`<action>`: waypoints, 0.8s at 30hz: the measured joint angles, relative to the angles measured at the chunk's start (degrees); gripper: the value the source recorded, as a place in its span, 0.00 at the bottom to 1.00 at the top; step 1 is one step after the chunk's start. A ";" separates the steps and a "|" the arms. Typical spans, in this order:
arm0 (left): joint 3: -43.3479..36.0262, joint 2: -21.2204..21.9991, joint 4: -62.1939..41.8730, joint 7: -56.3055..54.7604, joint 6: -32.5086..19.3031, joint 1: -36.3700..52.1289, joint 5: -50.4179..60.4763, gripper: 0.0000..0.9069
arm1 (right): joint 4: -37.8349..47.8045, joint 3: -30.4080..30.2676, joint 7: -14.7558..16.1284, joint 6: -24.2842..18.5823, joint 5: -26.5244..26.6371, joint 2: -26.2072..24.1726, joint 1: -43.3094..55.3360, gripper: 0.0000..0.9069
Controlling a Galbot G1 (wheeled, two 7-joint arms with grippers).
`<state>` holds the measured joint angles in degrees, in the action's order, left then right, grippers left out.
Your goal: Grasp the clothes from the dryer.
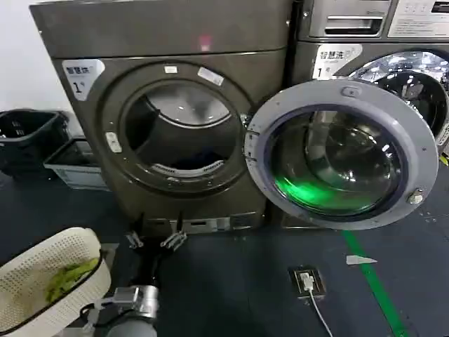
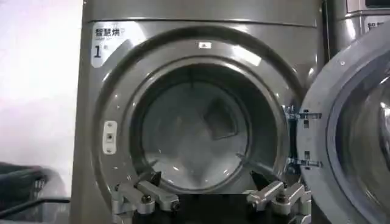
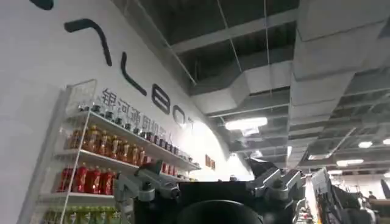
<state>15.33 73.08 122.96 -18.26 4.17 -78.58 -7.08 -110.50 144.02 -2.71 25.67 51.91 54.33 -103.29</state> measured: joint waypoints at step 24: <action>0.51 0.17 0.14 0.04 -0.39 0.19 1.11 1.00 | -1.15 0.12 1.54 -2.62 3.06 -0.05 -0.47 1.00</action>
<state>15.84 73.25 123.09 -18.22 3.79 -78.39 -5.98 -111.64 144.14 -1.18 23.04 54.98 54.29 -103.76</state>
